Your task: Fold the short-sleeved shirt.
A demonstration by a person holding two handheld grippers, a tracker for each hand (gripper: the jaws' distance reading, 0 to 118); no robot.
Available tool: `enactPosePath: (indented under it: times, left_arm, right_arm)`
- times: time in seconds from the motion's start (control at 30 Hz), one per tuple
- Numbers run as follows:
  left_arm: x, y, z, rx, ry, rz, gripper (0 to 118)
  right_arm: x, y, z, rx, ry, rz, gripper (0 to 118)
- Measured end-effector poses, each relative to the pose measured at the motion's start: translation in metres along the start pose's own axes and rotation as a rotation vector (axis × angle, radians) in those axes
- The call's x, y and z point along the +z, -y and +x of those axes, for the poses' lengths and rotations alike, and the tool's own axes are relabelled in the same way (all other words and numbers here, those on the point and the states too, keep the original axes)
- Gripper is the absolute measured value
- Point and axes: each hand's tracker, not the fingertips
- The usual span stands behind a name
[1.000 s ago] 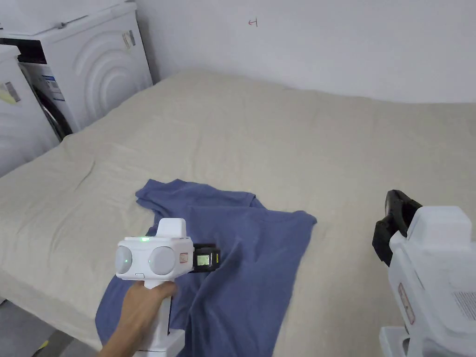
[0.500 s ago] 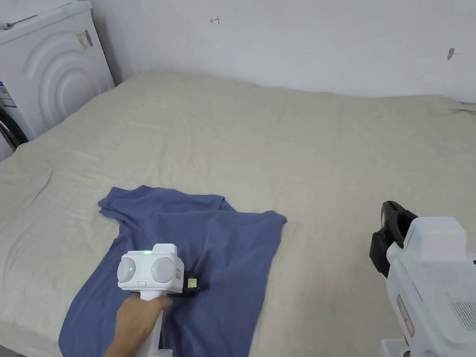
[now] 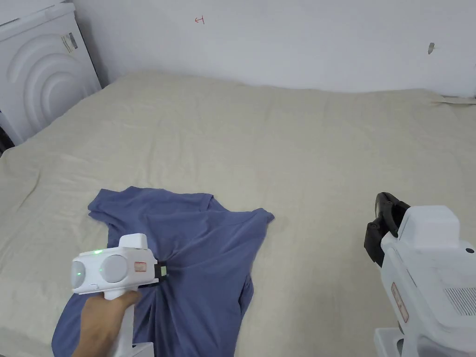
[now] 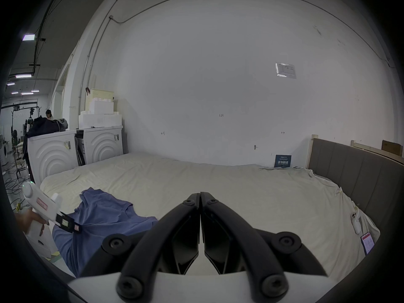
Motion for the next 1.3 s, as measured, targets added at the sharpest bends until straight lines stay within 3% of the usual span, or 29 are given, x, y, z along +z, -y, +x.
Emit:
enactPosePath:
  times: [0.23, 0.7, 1.07, 1.3]
  left_arm:
    - [0.043, -0.020, 0.012, 0.039, 0.133, 0.108, 0]
    - [0.095, -0.091, 0.204, -0.279, 0.405, 0.278, 0]
    - [0.125, -0.078, 0.355, -0.483, 0.663, 0.300, 0]
    - [0.105, -0.041, 0.408, -0.569, 0.733, 0.208, 0]
  right_arm:
    - [0.009, -0.002, 0.018, -0.020, 0.024, 0.018, 0]
    - [0.055, -0.015, 0.081, -0.030, 0.171, 0.077, 0]
    - [0.099, -0.027, 0.138, -0.029, 0.354, 0.118, 0]
    - [0.116, -0.020, 0.160, -0.038, 0.425, 0.104, 0]
